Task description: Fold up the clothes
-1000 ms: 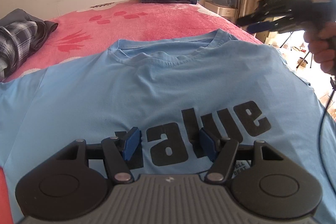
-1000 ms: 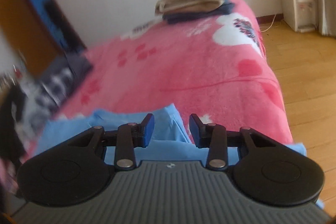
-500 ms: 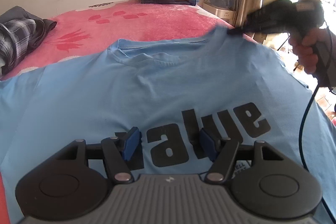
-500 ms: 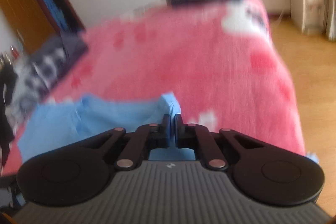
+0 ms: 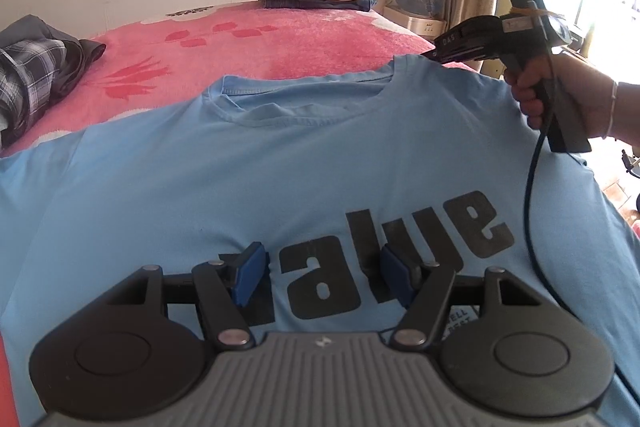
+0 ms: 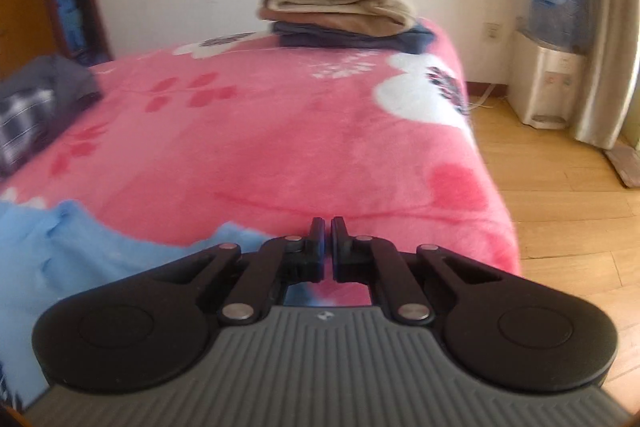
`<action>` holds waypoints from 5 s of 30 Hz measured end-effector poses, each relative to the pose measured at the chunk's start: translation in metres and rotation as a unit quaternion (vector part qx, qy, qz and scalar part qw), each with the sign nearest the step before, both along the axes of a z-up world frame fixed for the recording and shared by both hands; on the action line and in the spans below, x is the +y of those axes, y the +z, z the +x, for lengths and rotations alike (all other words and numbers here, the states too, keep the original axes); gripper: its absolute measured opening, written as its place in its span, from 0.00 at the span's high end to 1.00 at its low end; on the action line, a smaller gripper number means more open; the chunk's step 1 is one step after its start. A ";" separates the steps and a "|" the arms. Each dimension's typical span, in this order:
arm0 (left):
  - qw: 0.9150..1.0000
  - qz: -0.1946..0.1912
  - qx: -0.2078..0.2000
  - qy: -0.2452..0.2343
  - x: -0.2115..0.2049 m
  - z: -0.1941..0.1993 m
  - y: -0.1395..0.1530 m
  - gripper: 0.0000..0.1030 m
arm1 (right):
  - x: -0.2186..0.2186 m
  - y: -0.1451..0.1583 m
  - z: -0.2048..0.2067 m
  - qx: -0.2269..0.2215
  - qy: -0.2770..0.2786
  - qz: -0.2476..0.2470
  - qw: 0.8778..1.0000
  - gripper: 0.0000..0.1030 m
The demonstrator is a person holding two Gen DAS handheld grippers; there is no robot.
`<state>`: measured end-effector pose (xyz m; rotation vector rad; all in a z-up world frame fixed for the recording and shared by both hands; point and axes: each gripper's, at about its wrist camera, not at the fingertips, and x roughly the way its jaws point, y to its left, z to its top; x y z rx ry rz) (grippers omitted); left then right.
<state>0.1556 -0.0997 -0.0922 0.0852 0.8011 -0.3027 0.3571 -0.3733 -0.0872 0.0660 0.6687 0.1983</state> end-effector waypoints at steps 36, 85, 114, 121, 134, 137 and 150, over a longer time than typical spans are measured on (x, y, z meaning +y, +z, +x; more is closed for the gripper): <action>0.998 -0.024 0.044 0.048 0.000 0.009 0.017 0.33 | -0.218 -0.124 -0.249 0.094 -0.413 0.608 0.672 0.45; 0.998 -0.028 0.048 0.008 0.028 -0.027 0.044 0.33 | 0.088 0.043 -0.267 -0.027 0.195 -0.125 0.973 0.69; 0.989 0.010 -0.050 -0.139 -0.082 -0.005 0.025 0.52 | -0.074 -0.010 -0.237 0.194 -0.198 0.352 0.894 0.69; 0.987 0.008 -0.054 -0.149 -0.090 0.001 0.020 0.52 | -0.067 -0.005 -0.228 0.167 -0.181 0.328 0.912 0.98; 0.987 -0.106 0.003 -0.125 -0.086 0.030 0.015 0.48 | -0.074 0.094 -0.201 -0.010 -0.138 0.283 0.949 0.99; 0.983 -0.135 0.010 -0.124 -0.084 0.035 0.015 0.42 | -0.081 0.097 -0.198 -0.020 -0.141 0.284 0.948 0.99; 0.971 -0.124 -0.042 -0.200 -0.112 0.052 0.026 0.30 | -0.098 0.087 -0.203 0.002 -0.123 0.293 0.948 0.99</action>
